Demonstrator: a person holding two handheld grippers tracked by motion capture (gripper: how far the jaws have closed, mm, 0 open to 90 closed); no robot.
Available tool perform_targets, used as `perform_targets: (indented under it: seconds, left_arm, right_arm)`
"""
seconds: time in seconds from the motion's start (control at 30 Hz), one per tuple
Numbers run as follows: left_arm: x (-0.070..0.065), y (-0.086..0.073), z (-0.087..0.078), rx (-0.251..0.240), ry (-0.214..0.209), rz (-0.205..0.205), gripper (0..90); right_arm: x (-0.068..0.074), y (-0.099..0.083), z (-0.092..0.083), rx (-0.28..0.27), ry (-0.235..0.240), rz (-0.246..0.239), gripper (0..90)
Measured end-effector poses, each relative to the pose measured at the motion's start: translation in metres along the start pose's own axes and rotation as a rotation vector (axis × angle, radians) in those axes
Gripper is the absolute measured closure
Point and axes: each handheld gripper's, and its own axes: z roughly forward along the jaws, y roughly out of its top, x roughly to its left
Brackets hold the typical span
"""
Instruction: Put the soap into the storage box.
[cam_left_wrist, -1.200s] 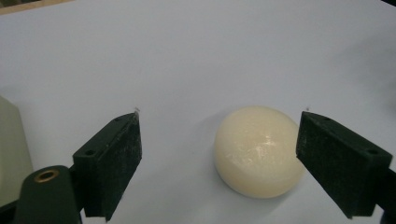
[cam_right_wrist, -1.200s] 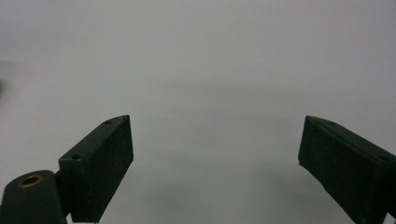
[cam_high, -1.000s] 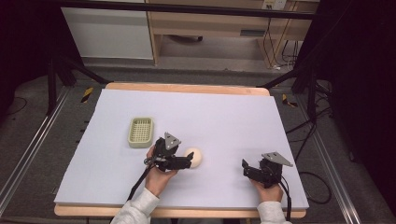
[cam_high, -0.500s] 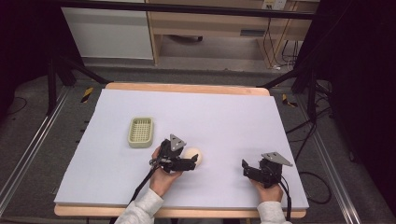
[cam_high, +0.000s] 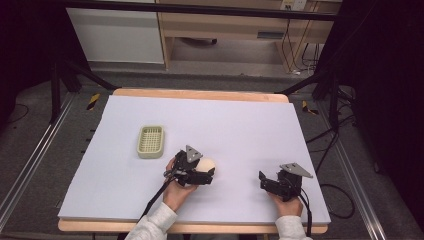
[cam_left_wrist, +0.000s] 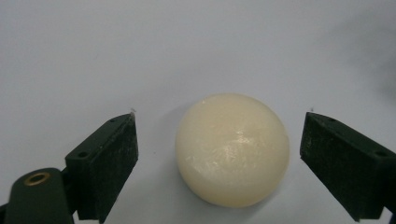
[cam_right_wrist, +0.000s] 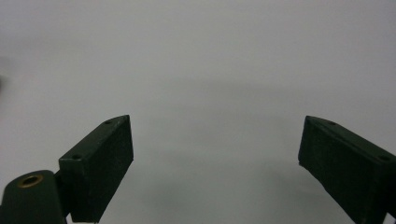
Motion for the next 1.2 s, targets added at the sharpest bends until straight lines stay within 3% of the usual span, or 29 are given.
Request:
perform_targets:
  seconds: [0.83, 1.2]
  left_arm:
    - [-0.005, -0.004, 0.023, 0.075, -0.001, 0.013, 16.0]
    - [-0.004, -0.005, 0.026, 0.074, -0.016, 0.001, 19.9]
  right_arm:
    - [0.0, 0.0, 0.0, 0.0, 0.0, -0.005, 10.6]
    - [0.0, 0.0, -0.001, -0.001, -0.001, -0.005, 10.6]
